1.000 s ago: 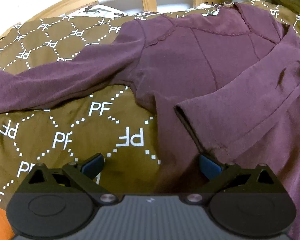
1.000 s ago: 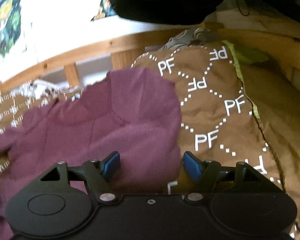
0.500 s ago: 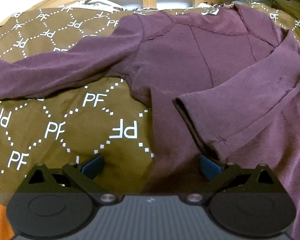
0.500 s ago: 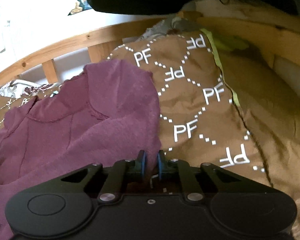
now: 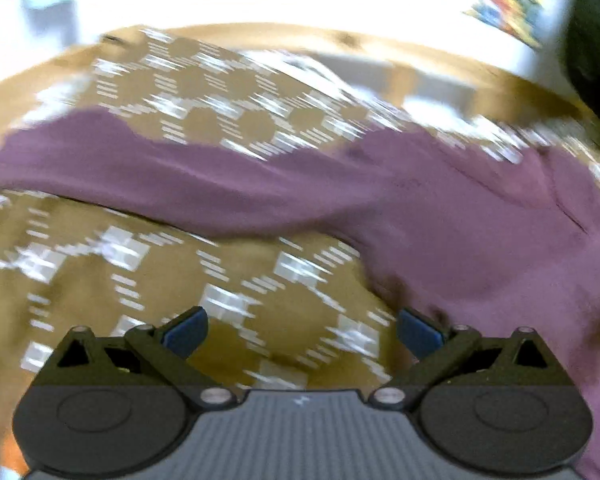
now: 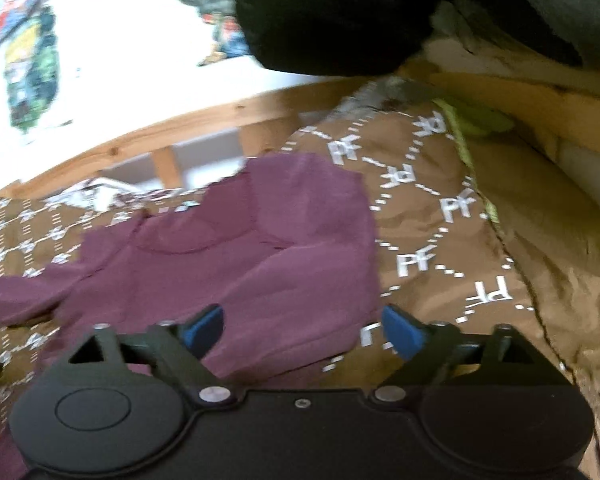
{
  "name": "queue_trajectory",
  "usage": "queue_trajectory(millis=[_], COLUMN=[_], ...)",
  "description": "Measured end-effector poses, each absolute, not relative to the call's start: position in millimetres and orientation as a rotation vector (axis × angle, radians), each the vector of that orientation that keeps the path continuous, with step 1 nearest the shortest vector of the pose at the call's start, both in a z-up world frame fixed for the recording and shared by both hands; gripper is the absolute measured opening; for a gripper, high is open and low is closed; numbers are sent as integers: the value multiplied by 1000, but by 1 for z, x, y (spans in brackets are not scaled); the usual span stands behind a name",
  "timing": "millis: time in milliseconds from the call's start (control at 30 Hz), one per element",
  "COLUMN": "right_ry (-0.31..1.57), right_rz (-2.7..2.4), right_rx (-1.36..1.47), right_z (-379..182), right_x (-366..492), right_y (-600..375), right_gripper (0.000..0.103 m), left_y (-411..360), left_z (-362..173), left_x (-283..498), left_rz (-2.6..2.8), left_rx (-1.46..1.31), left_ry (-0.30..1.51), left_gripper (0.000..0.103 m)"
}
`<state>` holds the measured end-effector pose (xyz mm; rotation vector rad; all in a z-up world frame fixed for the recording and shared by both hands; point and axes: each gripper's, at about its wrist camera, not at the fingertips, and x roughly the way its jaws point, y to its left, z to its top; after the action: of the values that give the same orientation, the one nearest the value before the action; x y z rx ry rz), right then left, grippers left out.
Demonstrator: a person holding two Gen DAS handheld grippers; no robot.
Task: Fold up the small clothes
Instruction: 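Grasp the other sleeve cuff with the left gripper and lift it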
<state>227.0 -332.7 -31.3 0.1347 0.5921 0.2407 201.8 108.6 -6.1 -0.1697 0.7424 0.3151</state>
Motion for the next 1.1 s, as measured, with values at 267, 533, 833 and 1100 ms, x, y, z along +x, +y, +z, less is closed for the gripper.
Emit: queue_trajectory(millis=[267, 533, 833, 1100], right_ry=[562, 541, 541, 535], right_rz=[373, 474, 486, 501], right_rx=[100, -23, -60, -68], right_z=[-32, -44, -48, -50], right_x=[174, 146, 147, 147], right_y=[-294, -247, -224, -216], right_gripper=[102, 102, 102, 102], left_y=[207, 290, 344, 352], left_z=[34, 53, 40, 31], left_x=[180, 187, 197, 184], left_rz=[547, 651, 806, 838], left_rx=[-302, -351, -507, -546], left_ry=[618, 515, 550, 527], left_gripper=[103, 103, 92, 42])
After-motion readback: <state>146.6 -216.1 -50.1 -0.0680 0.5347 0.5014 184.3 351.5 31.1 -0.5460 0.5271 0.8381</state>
